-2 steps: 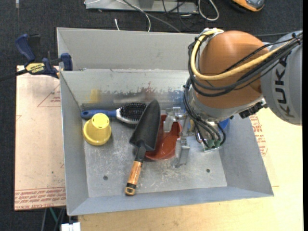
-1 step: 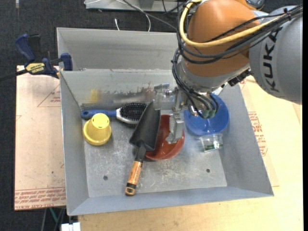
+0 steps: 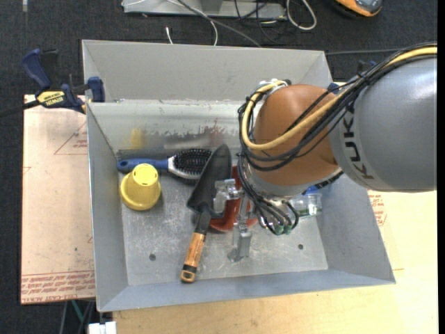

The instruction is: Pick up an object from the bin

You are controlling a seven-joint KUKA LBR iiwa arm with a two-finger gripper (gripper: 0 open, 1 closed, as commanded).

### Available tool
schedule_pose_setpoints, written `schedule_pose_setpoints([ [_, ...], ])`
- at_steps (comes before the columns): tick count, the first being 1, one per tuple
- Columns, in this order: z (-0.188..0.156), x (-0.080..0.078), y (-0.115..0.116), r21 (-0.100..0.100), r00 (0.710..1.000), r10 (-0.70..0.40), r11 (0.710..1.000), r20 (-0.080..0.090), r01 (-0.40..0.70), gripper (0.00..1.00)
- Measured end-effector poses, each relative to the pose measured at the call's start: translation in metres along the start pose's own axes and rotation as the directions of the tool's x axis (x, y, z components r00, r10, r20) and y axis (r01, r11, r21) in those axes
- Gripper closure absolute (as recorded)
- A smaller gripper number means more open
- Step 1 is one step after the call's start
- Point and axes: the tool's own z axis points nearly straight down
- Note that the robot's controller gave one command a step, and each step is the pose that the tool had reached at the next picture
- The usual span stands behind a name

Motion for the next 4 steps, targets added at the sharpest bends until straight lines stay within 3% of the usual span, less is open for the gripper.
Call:
schedule_pose_setpoints([
  [1, -0.028, -0.01, 0.0, 0.002, 0.994, -0.109, 0.994, 0.025, 0.109, 0.0],
  [2, -0.019, -0.014, 0.0, 0.001, 0.997, -0.076, 0.997, 0.018, 0.076, 0.0],
  [3, -0.029, -0.037, -0.015, 0.007, 0.931, -0.365, 0.931, 0.022, 0.365, 0.0],
  [4, 0.043, -0.007, 0.007, 0.001, 0.989, -0.148, 0.989, 0.018, 0.149, 0.0],
])
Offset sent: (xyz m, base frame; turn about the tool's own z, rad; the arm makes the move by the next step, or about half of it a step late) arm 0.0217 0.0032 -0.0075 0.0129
